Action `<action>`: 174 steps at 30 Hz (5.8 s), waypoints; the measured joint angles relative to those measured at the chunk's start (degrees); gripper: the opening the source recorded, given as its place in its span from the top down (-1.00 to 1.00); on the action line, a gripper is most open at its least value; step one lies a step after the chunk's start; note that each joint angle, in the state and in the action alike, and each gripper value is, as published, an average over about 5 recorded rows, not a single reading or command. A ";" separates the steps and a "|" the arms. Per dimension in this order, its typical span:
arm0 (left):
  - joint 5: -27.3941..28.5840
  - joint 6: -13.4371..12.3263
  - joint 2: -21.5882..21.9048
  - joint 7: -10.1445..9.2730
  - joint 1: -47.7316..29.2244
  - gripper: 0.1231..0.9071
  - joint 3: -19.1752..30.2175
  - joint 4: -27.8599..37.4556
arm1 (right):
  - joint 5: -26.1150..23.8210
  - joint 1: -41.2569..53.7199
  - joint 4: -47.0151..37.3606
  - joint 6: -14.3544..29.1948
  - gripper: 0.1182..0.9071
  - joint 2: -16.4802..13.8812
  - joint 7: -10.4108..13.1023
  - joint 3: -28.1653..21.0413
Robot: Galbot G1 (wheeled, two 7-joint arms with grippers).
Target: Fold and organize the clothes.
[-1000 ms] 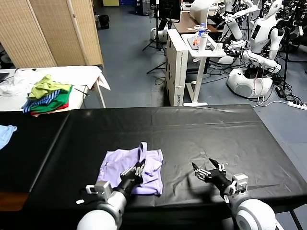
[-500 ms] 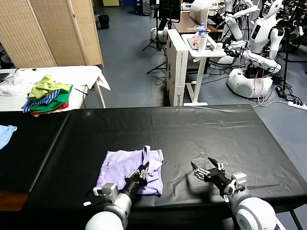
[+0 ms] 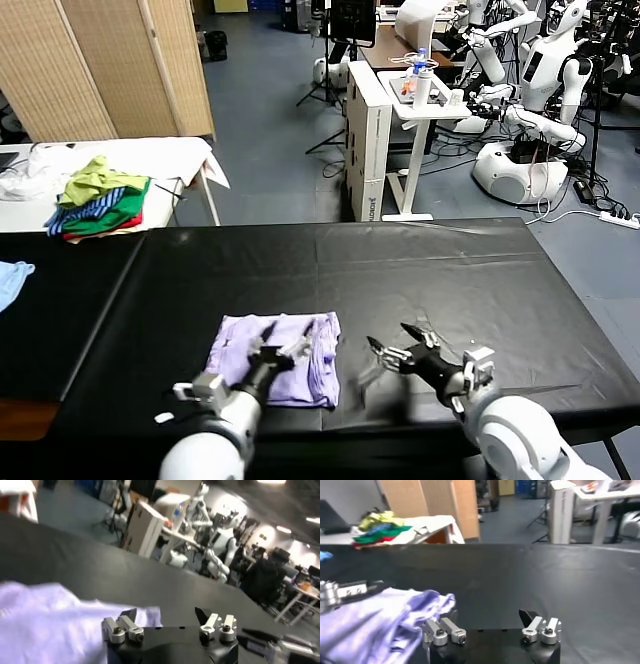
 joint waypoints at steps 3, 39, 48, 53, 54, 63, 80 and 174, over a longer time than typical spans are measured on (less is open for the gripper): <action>1.17 -0.82 2.21 0.07 0.26 -1.00 -2.56 0.20 | -0.27 2.77 -1.61 -0.10 -1.00 1.28 0.57 -3.10; 6.38 -3.41 3.72 0.18 3.26 -1.00 -6.85 3.33 | -1.71 13.12 -9.13 -4.58 0.95 10.35 5.42 -13.77; 6.98 -4.52 3.00 0.75 3.22 -1.00 -7.77 4.99 | -3.82 11.98 -9.24 -6.03 0.92 10.12 4.99 -11.85; 7.38 -6.55 2.76 2.80 3.27 -1.00 -8.91 6.11 | -3.37 11.42 -7.92 -3.91 0.45 9.14 2.27 -10.36; 7.19 -7.09 2.71 3.35 3.23 -1.00 -9.17 6.37 | -3.29 11.19 -7.54 -3.57 0.26 8.77 1.87 -9.99; 0.94 -9.81 1.33 7.16 3.28 -1.00 -11.90 9.38 | -0.37 6.83 -2.51 -0.89 -0.94 2.92 0.91 -4.85; -8.87 -10.89 0.83 9.93 2.52 -1.00 -15.05 14.74 | 0.17 0.18 3.11 -0.38 -1.00 -0.68 1.08 1.48; -0.32 -7.19 0.29 1.20 5.79 -0.91 -0.06 -0.25 | 7.56 1.98 1.17 -3.25 -1.00 1.29 3.66 -3.66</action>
